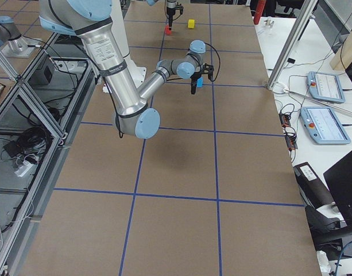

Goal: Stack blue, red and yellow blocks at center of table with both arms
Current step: 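Raise the right gripper away while the left gripper grasps the red cube, then carry the red cube with the left gripper above the blue cube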

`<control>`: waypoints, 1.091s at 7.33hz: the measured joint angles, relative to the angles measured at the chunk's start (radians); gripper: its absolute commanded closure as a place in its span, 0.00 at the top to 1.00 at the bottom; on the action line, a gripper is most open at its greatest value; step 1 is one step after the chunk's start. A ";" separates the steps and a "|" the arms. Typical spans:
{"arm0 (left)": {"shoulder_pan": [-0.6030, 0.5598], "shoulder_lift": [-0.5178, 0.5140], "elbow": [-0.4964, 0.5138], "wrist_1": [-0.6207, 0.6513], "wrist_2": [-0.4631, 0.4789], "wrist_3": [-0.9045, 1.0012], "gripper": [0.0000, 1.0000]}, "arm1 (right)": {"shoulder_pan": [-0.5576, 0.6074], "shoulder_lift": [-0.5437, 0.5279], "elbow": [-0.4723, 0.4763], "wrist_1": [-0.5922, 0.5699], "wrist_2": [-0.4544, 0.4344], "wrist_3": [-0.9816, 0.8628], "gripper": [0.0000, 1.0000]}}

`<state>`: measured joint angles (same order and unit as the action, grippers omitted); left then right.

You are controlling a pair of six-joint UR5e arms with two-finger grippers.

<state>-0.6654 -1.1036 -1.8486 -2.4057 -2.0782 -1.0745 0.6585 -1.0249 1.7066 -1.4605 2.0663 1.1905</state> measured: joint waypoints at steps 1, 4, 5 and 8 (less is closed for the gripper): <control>0.019 -0.001 0.001 -0.003 0.001 0.002 0.87 | 0.000 0.000 0.000 0.000 0.000 0.000 1.00; 0.041 -0.003 0.006 -0.003 0.002 0.023 0.00 | -0.003 -0.001 0.000 0.002 -0.001 0.001 1.00; 0.042 -0.003 0.006 -0.003 0.002 0.026 0.00 | -0.005 -0.001 0.001 0.002 -0.001 0.001 1.00; 0.036 -0.037 -0.029 0.016 -0.009 0.024 0.00 | 0.008 -0.008 0.006 0.002 0.007 -0.013 1.00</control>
<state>-0.6295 -1.1406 -1.8773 -2.3899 -2.0877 -1.0506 0.6668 -1.0330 1.7125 -1.4584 2.0732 1.1779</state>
